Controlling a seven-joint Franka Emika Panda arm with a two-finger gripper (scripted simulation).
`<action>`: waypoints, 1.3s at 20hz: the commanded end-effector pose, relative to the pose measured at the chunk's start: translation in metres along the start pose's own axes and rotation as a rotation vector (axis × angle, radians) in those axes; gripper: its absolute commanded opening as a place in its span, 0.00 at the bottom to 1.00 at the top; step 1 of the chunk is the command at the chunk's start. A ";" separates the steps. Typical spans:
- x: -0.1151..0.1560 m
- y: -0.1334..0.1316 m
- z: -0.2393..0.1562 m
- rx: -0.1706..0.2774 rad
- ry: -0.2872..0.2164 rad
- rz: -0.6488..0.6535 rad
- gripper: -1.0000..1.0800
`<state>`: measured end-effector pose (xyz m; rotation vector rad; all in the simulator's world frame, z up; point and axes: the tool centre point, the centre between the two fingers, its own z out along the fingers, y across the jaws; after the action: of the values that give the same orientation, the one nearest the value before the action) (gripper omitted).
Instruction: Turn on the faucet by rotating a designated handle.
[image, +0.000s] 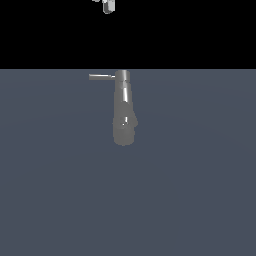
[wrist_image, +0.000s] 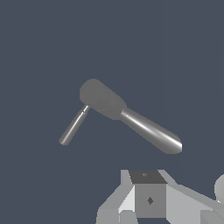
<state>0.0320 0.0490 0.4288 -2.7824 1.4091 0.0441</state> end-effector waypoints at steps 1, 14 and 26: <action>0.005 -0.017 0.015 -0.006 0.000 0.059 0.00; 0.020 -0.098 0.106 -0.040 0.014 0.353 0.00; 0.020 -0.142 0.178 -0.060 0.034 0.537 0.00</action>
<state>0.1525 0.1203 0.2569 -2.3836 2.1251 0.0508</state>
